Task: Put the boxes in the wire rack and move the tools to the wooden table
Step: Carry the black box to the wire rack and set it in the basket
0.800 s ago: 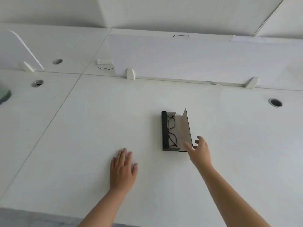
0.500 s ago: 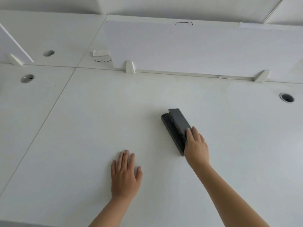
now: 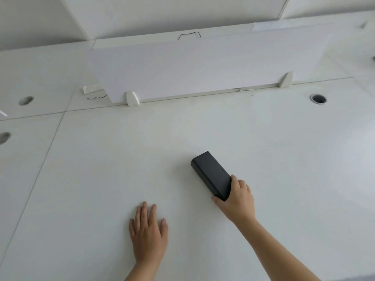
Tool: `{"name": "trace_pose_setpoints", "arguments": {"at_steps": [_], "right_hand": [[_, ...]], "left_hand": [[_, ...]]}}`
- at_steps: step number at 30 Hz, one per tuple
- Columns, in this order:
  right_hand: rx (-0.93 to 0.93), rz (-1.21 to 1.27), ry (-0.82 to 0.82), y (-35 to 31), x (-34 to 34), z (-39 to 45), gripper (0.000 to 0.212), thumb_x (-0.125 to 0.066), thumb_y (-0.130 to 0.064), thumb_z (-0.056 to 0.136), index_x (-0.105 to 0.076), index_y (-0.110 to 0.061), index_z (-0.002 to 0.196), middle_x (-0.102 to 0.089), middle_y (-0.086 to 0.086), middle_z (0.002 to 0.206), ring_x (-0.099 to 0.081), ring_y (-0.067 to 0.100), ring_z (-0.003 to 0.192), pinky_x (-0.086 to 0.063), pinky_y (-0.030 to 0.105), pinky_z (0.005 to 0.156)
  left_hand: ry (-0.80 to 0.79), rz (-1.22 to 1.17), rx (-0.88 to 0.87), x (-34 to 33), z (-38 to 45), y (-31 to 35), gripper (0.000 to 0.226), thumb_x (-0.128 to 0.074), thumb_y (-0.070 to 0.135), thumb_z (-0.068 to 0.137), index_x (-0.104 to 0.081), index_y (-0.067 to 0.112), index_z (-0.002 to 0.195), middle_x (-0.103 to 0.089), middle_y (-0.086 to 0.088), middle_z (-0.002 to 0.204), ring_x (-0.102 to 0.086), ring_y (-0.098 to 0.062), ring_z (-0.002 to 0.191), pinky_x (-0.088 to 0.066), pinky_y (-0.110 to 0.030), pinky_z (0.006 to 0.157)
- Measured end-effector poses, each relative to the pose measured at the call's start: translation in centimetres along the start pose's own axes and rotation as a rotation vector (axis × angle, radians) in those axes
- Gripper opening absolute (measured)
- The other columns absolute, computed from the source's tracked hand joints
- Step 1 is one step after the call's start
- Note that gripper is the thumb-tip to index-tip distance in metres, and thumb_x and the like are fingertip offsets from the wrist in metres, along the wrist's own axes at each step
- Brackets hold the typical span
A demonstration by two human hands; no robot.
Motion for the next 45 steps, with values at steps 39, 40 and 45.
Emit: {"name": "trace_pose_setpoints", "arguments": {"at_steps": [39,40,45], "right_hand": [[-1.046,0.573,0.992,82.9,44.4,-33.2,0.083,-0.082,-0.017,0.039,-0.053,-0.002,0.116,-0.052,0.007,0.093,-0.054,0.033,0.096,-0.034,0.033,0.076],[-1.044,0.568,0.996,84.6,46.0,-32.4,0.084,-0.084,-0.018,0.039,-0.053,-0.003,0.116,-0.055,0.008,0.096,-0.055,0.034,0.098,-0.035,0.033,0.076],[-1.041,0.500,0.943,93.5,52.0,-29.9,0.098,-0.065,-0.051,0.030,-0.055,-0.001,0.114,-0.059,0.012,0.099,-0.056,0.038,0.101,-0.038,0.034,0.082]], "left_hand": [[-1.196,-0.655,-0.765,-38.0,-42.4,92.7,0.043,-0.051,-0.006,0.082,-0.047,0.035,0.094,-0.051,0.012,0.106,-0.051,0.024,0.088,-0.040,0.004,0.071],[-1.208,-0.646,-0.786,-38.9,-43.1,95.4,0.044,-0.050,-0.007,0.083,-0.047,0.036,0.093,-0.051,0.012,0.106,-0.051,0.023,0.088,-0.041,0.004,0.072],[-1.222,-0.638,-0.764,-44.0,-46.0,105.5,0.030,-0.055,0.008,0.078,-0.049,0.033,0.093,-0.052,0.010,0.105,-0.055,0.017,0.088,-0.041,0.003,0.069]]}}
Point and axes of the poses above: each hand's wrist, its own z-axis towards the middle knuckle, its own x-axis out of the back of the hand, y = z × x, the point moved 10 cm from there along z, towards the middle knuckle
